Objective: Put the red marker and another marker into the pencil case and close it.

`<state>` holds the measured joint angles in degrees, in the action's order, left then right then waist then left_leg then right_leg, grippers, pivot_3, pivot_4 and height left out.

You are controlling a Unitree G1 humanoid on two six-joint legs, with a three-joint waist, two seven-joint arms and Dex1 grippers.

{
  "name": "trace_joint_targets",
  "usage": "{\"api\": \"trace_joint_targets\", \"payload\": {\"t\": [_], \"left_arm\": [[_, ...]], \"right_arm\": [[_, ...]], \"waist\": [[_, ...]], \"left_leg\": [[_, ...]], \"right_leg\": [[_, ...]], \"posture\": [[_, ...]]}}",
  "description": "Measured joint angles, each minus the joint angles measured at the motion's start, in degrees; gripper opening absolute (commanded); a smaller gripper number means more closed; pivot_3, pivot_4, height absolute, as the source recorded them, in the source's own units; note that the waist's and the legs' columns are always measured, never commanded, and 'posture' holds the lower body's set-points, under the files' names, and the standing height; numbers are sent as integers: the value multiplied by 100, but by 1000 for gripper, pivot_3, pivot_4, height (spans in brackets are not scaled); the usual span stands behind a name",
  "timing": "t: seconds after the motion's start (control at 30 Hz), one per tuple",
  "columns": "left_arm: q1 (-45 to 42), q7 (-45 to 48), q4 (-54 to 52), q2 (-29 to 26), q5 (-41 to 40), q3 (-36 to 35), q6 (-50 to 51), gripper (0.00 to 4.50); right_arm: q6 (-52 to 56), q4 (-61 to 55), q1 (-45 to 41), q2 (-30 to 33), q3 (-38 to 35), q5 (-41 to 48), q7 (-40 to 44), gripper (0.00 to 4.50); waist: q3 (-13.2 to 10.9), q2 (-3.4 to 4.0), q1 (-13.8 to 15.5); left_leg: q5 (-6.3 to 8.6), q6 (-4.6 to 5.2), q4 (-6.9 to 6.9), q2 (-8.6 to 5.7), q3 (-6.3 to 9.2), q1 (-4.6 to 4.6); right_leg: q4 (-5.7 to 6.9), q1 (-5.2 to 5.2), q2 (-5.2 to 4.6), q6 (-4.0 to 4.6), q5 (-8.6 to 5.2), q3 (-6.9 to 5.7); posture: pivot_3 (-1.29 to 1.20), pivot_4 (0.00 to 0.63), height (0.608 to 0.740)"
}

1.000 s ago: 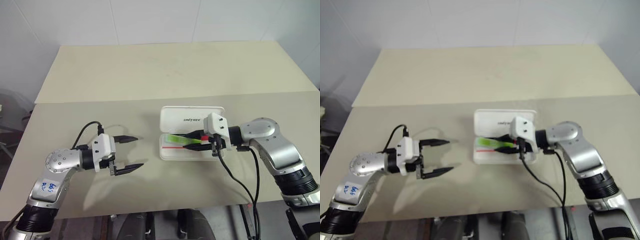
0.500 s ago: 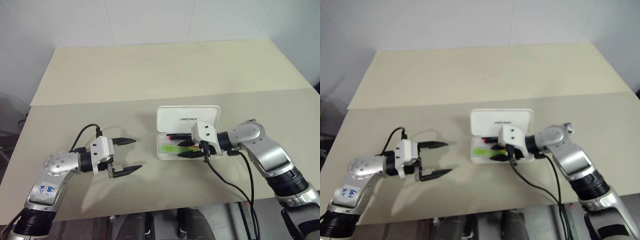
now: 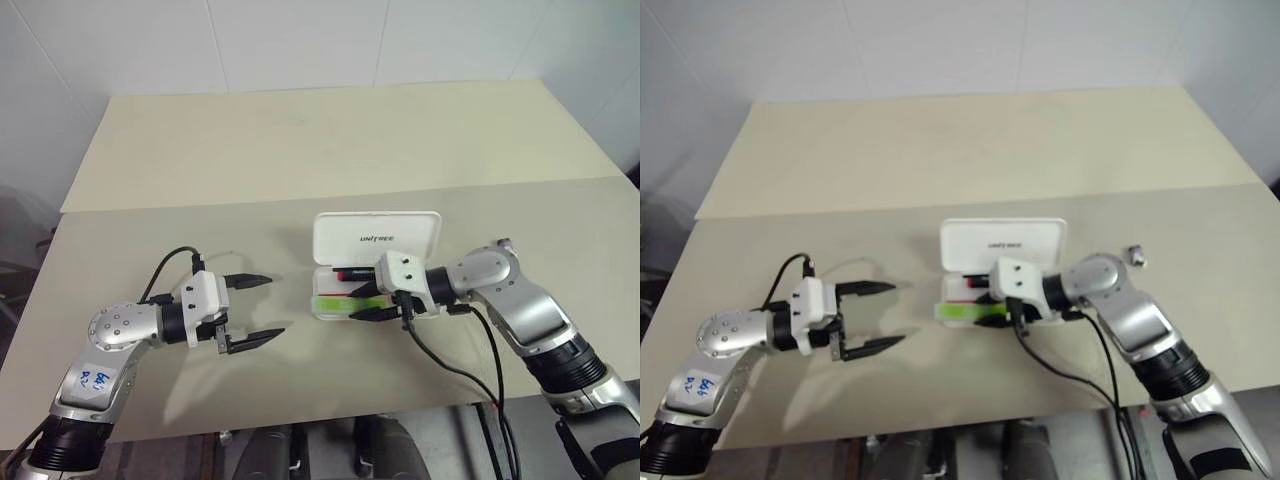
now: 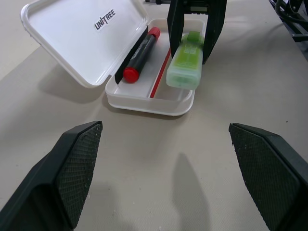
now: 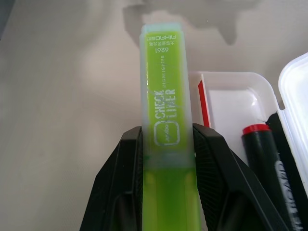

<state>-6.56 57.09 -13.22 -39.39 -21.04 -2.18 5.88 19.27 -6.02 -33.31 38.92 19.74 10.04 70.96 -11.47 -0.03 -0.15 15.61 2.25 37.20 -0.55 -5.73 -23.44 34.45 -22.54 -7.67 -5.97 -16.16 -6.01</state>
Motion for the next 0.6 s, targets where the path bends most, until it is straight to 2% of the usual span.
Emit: {"api": "trace_joint_targets", "payload": {"t": [0.5, 0.53, 0.6], "left_arm": [[-43, -69, -4, 45, 2, 15, 39, 4500], [-83, -71, -4, 60, 3, 41, 38, 4500], [-116, -71, -4, 66, 5, 57, 37, 4500]], "right_arm": [[-32, 128, -231, 158, -9, -117, 233, 1083], [-31, 128, -231, 158, -9, -118, 226, 1812], [-19, 124, -231, 158, -9, -118, 213, 2408]], "waist": [[0, 0, -5], [0, 0, -4], [0, 0, -1]], "left_leg": [[0, -1, -2, 2, -8, 2], [0, -1, -2, 2, -8, 2], [0, -1, -2, 2, -8, 2]], "right_leg": [[3, -4, -3, 3, -1, 2], [3, -4, -3, 3, -1, 2], [3, -4, -3, 3, -1, 2]], "posture": [[0, 150, 740], [0, 150, 740], [0, 150, 740]]}}
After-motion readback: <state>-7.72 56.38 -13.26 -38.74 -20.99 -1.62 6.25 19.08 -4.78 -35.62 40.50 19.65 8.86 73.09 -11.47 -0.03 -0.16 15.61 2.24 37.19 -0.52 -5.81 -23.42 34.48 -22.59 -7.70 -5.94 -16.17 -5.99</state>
